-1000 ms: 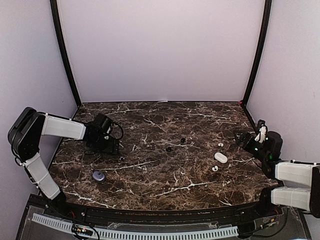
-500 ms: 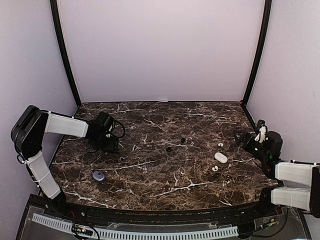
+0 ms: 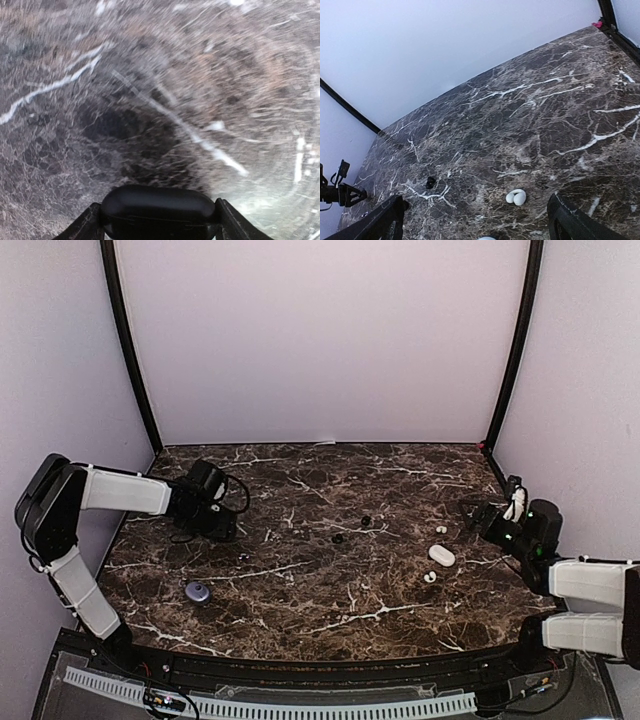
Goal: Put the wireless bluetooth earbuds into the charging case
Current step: Pick up the charging case from the center of the board, then pass from the left arm to the right
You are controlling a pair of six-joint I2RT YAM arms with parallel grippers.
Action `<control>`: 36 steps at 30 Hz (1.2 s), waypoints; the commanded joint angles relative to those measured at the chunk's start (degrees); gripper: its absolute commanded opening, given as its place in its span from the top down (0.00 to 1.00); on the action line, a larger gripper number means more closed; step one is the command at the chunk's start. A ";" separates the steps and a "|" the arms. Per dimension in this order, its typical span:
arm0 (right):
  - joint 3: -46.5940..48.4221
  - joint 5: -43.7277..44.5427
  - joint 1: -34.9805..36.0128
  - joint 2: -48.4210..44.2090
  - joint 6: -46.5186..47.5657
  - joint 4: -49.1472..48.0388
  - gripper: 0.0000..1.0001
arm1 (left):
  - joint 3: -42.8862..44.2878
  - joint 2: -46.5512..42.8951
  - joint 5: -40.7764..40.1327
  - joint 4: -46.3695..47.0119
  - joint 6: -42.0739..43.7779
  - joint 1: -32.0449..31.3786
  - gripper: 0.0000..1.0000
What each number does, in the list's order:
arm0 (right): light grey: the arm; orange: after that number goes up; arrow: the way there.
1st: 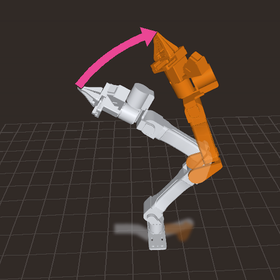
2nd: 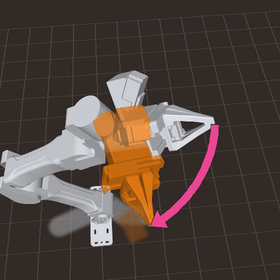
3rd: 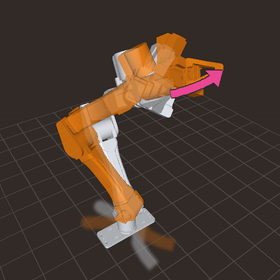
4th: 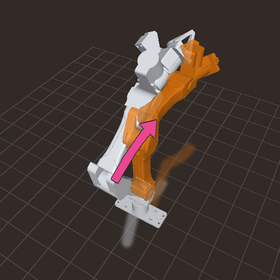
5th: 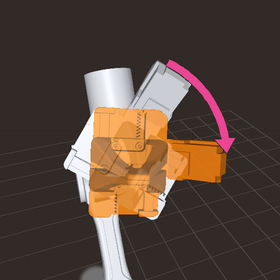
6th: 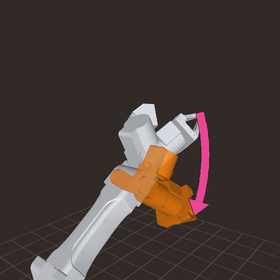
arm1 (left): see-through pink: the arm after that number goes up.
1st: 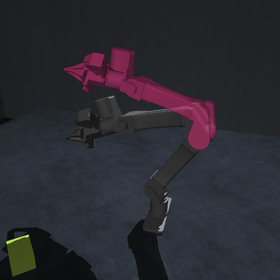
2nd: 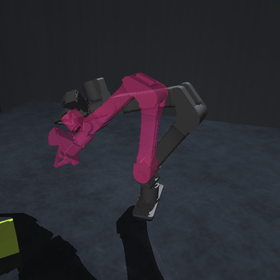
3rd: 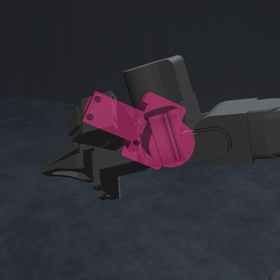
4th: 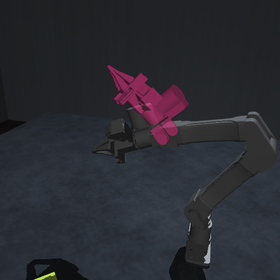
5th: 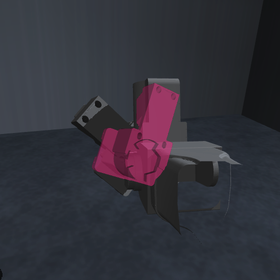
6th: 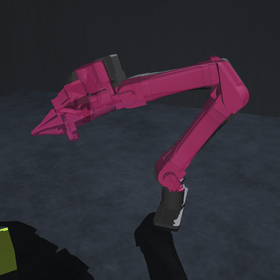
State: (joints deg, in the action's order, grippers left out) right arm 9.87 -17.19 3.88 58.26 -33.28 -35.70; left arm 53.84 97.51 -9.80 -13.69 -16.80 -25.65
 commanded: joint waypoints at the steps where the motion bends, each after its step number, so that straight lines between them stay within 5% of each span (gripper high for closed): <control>1: 2.75 -3.50 2.86 1.49 2.44 -4.22 0.01 | -2.11 -7.37 4.38 4.63 3.27 -1.39 0.40; 16: 22.80 -12.00 23.16 10.84 5.33 13.32 0.09 | -12.70 -18.94 10.41 25.84 12.39 -16.23 0.42; 28: 36.37 -11.33 37.52 22.28 -1.49 24.53 0.27 | -17.81 -17.10 14.69 40.84 20.29 -26.21 0.43; 36: 41.96 -15.53 43.06 31.42 -4.36 23.83 0.38 | -18.94 -14.25 17.44 47.56 26.00 -29.60 0.45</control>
State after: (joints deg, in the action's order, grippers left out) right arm 48.47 -30.17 44.47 86.70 -35.81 -12.27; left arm 35.55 82.24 5.76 28.42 5.02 -54.00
